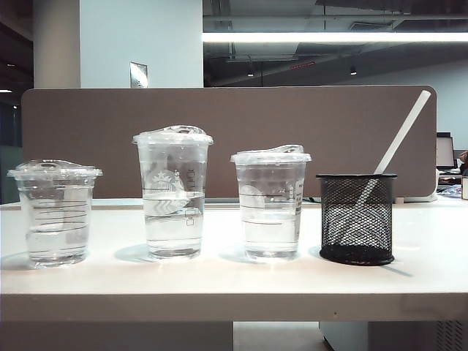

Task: Pick up the straw and insert it into the medium coffee cup.

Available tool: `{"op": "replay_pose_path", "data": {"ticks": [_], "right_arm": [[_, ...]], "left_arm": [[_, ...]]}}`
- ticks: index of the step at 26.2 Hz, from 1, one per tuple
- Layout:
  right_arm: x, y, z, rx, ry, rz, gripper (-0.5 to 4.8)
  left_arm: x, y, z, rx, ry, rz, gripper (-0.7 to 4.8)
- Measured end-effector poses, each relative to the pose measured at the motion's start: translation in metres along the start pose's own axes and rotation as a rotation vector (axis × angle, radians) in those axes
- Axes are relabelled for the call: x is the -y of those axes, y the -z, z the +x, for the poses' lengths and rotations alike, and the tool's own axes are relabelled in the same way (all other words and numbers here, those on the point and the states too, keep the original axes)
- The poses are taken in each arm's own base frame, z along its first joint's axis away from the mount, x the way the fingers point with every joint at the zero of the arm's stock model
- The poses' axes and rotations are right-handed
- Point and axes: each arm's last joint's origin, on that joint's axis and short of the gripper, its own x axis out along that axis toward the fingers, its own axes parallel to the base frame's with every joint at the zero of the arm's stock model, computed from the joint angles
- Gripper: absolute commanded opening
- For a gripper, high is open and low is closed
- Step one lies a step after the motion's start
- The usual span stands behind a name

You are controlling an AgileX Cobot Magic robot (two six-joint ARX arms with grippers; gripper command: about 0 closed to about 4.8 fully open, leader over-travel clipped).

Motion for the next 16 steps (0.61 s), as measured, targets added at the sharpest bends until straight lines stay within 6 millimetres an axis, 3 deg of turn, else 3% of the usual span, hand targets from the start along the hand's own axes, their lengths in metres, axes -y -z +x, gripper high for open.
{"op": "replay_pose_path", "data": {"ticks": [13,14,16], "right_arm": [[0.0,0.0,0.0,0.002,0.0,0.0,-0.01],[0.0,-0.001,0.0,0.005,0.0,0.003,-0.02],[0.001,-0.02,-0.007,0.054,0.0,0.089,-0.02]], "left_arm": [[0.0,-0.002,-0.001,0.002,0.004,-0.019,-0.04],[0.001,-0.005,-0.002,0.008,0.008,-0.036,-0.03],[0.003,-0.042,-0.015,0.146,0.027,-0.084,-0.04]]}}
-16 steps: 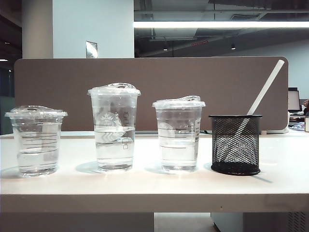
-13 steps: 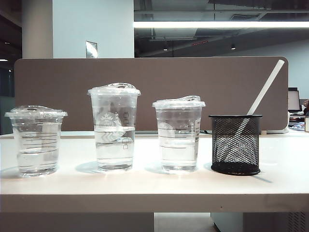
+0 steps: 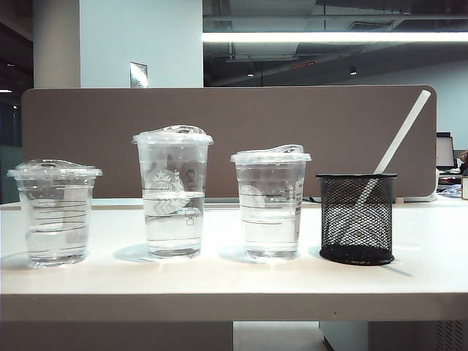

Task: Pick up the straw and insert it into the medium coffee cup.

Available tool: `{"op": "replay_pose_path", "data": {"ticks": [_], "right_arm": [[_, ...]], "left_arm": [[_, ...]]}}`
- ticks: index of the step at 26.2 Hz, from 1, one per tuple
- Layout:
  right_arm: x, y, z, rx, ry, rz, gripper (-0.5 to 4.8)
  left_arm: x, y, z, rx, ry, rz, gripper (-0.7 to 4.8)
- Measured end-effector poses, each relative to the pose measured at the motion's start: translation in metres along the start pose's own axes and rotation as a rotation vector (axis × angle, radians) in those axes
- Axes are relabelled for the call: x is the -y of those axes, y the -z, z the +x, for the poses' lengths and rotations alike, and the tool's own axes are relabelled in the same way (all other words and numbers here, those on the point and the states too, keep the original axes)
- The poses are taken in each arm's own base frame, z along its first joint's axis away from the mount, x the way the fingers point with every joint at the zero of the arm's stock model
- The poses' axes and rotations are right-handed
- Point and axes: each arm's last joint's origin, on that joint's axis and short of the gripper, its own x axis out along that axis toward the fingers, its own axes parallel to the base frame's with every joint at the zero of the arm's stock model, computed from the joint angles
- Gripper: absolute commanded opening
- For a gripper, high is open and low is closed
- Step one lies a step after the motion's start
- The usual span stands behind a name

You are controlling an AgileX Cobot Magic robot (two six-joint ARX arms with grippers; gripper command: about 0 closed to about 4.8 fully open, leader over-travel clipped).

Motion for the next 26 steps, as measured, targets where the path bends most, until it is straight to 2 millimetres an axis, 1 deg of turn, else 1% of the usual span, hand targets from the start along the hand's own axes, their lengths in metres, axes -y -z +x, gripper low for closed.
{"op": "replay_pose_path", "data": {"ticks": [2,4,6,9,10,11,12,13,14,17,19,20,21,23,25,26], "right_arm": [[-0.001,-0.029,-0.01,0.112,-0.011,0.099,-0.02],[-0.002,-0.05,-0.02,0.193,-0.03,0.164,-0.02],[-0.003,-0.061,-0.027,0.208,-0.078,0.183,-0.02],[-0.006,-0.077,-0.041,0.178,-0.177,0.179,0.02],[-0.007,-0.085,-0.048,0.172,-0.209,0.176,0.24],[-0.008,-0.09,-0.053,0.171,-0.227,0.174,0.73],[-0.009,-0.094,-0.059,0.156,-0.244,0.172,1.29],[-0.009,-0.096,-0.063,0.132,-0.255,0.173,1.71],[-0.01,-0.1,-0.073,0.078,-0.275,0.176,1.71],[-0.011,-0.112,-0.084,0.033,-0.309,0.138,1.71],[-0.012,-0.124,-0.091,0.04,-0.333,0.077,1.71],[-0.012,-0.131,-0.094,0.043,-0.336,0.06,1.7],[-0.013,-0.139,-0.097,0.056,-0.338,0.045,1.7],[-0.013,-0.159,-0.104,0.09,-0.338,0.022,1.66],[-0.014,-0.179,-0.107,0.119,-0.34,0.005,1.66],[-0.015,-0.196,-0.106,0.1,-0.339,-0.003,1.66]], "left_arm": [[0.006,-0.034,-0.011,0.14,0.021,0.006,-0.03],[0.012,-0.07,-0.027,0.277,0.041,0.024,-0.04],[0.016,-0.093,-0.042,0.342,0.052,0.032,-0.03],[0.023,-0.126,-0.072,0.373,0.064,0.048,-0.04],[0.025,-0.135,-0.082,0.383,0.064,0.061,-0.04],[0.027,-0.144,-0.093,0.385,0.06,0.085,-0.04],[0.028,-0.149,-0.1,0.378,0.055,0.108,-0.04],[0.029,-0.153,-0.107,0.369,0.05,0.134,-0.04],[0.031,-0.16,-0.117,0.288,0.053,0.185,-0.04],[0.035,-0.168,-0.119,0.109,0.116,0.21,-0.04],[0.036,-0.172,-0.111,-0.014,0.157,0.207,-0.04],[0.037,-0.176,-0.104,-0.087,0.173,0.208,-0.04],[0.038,-0.182,-0.098,-0.124,0.182,0.216,-0.04],[0.04,-0.199,-0.084,-0.164,0.192,0.242,-0.04],[0.043,-0.217,-0.078,-0.144,0.212,0.252,-0.04],[0.046,-0.231,-0.076,-0.135,0.254,0.254,-0.04]]}}
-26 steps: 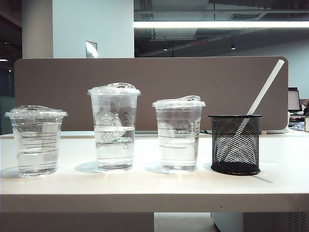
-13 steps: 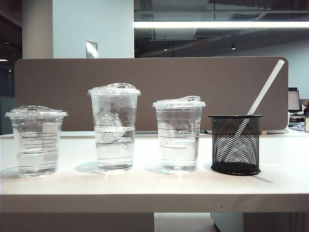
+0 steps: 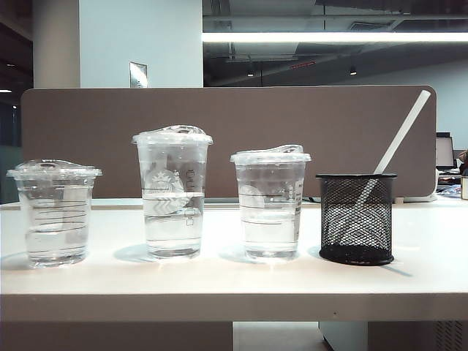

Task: Pick up the straw and insert it into the medium coffee cup.

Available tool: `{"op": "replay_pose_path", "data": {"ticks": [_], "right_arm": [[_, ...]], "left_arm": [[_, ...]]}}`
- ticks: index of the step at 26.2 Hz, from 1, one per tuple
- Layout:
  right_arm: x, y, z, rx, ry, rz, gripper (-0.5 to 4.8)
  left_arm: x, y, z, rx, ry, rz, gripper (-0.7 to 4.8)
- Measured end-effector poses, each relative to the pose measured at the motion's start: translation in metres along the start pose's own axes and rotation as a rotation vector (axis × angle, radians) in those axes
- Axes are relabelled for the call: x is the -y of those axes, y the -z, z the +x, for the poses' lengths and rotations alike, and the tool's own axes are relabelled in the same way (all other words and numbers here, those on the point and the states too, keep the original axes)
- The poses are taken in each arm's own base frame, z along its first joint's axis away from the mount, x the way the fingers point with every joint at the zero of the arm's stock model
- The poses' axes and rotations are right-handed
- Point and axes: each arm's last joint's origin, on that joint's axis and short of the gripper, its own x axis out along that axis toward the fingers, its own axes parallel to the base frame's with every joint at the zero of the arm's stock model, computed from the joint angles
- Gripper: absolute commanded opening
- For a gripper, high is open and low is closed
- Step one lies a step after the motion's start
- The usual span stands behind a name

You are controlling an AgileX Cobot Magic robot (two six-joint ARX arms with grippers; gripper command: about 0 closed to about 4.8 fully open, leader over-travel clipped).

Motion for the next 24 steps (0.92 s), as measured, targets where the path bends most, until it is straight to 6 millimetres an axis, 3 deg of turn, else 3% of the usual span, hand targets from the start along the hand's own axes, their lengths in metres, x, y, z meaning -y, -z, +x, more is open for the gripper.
{"op": "replay_pose_path", "data": {"ticks": [4,8,12,15,24], "right_arm": [[0.005,-0.028,0.021,-0.09,0.001,0.026,1.66],[0.014,-0.027,0.047,-0.204,0.017,0.06,1.65],[0.028,0.001,0.079,-0.318,0.094,0.086,1.37],[0.035,0.034,0.096,-0.241,0.099,0.091,1.13],[0.047,0.114,0.119,-0.131,0.095,0.266,1.12]], "left_arm": [[0.003,-0.014,-0.008,0.052,0.08,0.02,-0.04],[0.005,-0.011,-0.012,0.032,0.085,0.044,-0.04],[0.006,-0.006,-0.013,-0.008,0.106,0.067,-0.04],[0.007,-0.002,-0.013,-0.051,0.114,0.056,-0.04],[0.007,-0.002,-0.013,-0.052,0.112,0.056,-0.04]]}}
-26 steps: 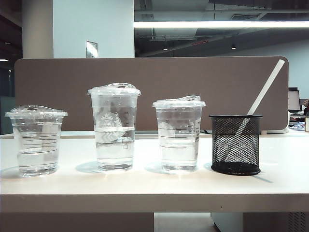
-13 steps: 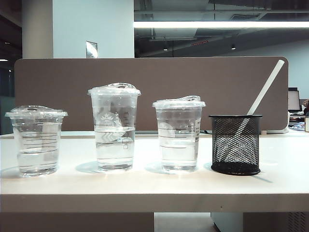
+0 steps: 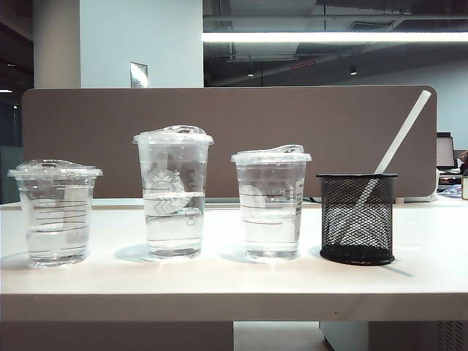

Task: Pick up the straw and insert it into the medium coffee cup.

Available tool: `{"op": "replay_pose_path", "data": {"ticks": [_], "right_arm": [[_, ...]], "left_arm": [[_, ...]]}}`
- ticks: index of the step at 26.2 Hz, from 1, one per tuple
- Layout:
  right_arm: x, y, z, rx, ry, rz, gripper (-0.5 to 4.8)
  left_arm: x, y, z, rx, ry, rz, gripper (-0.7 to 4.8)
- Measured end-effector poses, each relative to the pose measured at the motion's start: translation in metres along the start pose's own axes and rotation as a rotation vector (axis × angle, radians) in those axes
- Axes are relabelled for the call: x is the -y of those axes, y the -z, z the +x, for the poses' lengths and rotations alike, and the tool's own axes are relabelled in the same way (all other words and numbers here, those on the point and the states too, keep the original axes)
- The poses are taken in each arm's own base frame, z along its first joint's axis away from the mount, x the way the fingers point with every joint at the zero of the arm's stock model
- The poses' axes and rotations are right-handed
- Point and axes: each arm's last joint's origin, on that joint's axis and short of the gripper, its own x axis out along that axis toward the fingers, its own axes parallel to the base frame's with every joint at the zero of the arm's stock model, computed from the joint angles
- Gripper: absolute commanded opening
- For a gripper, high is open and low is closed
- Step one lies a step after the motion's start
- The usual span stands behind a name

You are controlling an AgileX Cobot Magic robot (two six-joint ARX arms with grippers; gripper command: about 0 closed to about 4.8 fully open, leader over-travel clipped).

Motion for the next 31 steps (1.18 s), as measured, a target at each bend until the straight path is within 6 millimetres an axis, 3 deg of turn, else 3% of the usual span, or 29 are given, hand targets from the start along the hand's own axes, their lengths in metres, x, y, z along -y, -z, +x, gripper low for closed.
{"op": "replay_pose_path", "data": {"ticks": [3,6,17,20,24,31], "right_arm": [[0.006,0.017,0.005,0.058,-0.018,0.041,1.13],[0.017,0.054,0.011,0.046,-0.024,0.138,1.13],[0.004,0.105,0.013,-0.02,-0.077,0.121,1.23],[-0.002,0.112,0.012,-0.037,-0.084,0.083,1.81],[-0.015,0.117,0.01,-0.046,-0.132,-0.031,2.17],[-0.021,0.12,0.013,-0.025,-0.106,-0.146,2.22]], "left_arm": [[0.0,0.001,0.0,-0.012,0.001,-0.005,-0.04],[0.001,0.003,0.0,-0.033,0.005,-0.014,-0.04],[0.001,0.004,0.0,-0.034,0.005,-0.015,-0.04],[0.001,0.004,0.0,-0.034,0.005,-0.015,-0.04],[0.001,0.004,0.0,-0.035,0.005,-0.015,-0.04],[0.001,0.004,0.0,-0.039,0.006,-0.017,-0.04]]}}
